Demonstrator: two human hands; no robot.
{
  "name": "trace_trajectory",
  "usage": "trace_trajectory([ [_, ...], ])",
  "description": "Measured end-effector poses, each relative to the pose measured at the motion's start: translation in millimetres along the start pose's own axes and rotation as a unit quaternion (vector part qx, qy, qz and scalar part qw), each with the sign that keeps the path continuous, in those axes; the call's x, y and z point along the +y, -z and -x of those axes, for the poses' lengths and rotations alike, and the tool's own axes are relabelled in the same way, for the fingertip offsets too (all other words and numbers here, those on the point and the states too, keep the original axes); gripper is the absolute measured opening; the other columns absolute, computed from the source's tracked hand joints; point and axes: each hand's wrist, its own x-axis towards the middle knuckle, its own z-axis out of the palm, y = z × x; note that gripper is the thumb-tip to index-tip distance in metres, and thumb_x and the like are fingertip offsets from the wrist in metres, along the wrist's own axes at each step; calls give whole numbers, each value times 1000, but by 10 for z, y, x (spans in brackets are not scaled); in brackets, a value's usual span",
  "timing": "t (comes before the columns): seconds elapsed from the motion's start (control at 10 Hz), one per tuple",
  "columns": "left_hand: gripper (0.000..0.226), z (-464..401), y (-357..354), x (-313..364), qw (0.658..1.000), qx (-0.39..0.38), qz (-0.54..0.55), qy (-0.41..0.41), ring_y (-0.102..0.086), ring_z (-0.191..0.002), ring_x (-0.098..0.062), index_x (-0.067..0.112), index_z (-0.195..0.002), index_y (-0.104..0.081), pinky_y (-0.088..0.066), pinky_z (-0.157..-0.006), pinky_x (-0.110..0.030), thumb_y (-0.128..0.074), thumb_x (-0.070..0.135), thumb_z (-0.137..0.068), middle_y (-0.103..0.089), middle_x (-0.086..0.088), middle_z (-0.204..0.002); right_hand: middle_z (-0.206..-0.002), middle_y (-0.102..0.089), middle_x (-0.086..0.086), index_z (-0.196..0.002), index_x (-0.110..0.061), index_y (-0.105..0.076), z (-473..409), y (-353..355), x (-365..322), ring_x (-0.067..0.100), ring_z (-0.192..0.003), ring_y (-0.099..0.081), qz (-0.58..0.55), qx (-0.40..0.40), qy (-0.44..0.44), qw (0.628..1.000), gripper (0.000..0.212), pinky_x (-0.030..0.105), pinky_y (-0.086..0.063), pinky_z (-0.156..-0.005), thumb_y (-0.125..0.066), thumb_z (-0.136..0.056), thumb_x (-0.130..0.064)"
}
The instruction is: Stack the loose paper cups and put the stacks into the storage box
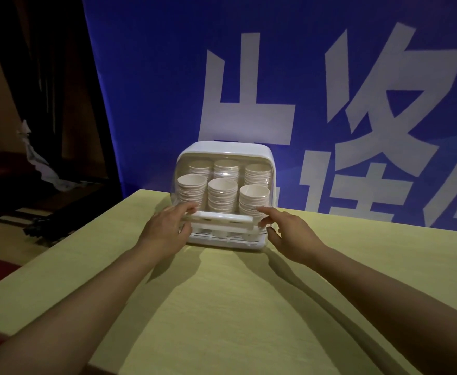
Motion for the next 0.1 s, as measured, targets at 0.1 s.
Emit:
trace_trajectory([
  [0.1, 38, 56, -76, 77, 998, 31, -1, -63, -51, -115, -16, 28, -127, -63, -45, -96, -38, -59, 17, -92, -62, 8, -123, -132, -62, -13, -149, -36, -35, 40, 33, 15, 13, -118, -58, -21, 2, -3, 1000, 57, 32, -49, -101, -58, -99, -24],
])
